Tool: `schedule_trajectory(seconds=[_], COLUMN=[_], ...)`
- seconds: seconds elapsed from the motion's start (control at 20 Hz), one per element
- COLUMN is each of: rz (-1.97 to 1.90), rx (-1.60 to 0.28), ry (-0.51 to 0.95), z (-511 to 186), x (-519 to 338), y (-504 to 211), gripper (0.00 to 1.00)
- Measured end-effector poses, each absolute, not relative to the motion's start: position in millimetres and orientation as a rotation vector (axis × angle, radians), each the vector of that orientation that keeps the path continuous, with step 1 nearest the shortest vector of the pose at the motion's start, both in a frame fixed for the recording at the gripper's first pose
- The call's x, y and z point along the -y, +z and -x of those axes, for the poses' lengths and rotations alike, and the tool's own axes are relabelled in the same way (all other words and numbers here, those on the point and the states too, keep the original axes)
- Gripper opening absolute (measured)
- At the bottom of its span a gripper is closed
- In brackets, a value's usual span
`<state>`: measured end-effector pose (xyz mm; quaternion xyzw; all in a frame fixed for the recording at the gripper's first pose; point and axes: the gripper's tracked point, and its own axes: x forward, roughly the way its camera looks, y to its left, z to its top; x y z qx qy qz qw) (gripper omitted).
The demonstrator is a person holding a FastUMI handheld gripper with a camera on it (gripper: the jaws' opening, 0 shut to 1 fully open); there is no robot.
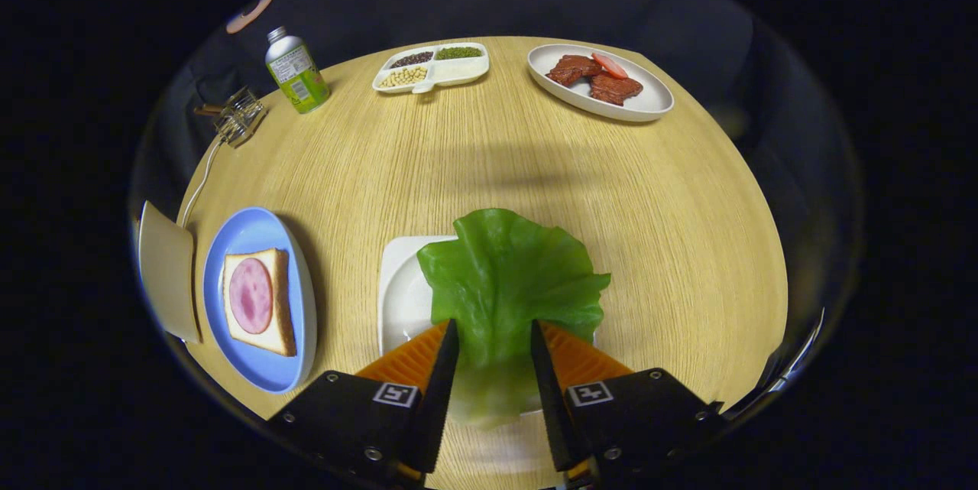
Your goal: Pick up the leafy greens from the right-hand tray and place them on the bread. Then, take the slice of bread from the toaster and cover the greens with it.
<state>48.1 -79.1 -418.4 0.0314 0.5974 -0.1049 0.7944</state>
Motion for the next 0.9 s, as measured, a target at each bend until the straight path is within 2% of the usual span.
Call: schedule_trajectory(seconds=[0.05, 0.1, 0.2, 0.3, 0.4, 0.9], rz=[-0.075, -0.081, -0.092, -0.107, -0.126, -0.149], rx=[-1.274, -1.265, -1.249, -1.235, -1.205, -1.131], ry=[-0.234, -0.244, -0.261, -0.278, -0.274, -0.178], z=[-48, -48, -48, -49, -53, -68], x=[81, 84, 90, 91, 86, 50], y=[-418, -419, -416, -415, -407, -366], gripper=[0.51, 0.39, 0.22, 0.1, 0.05, 0.05])
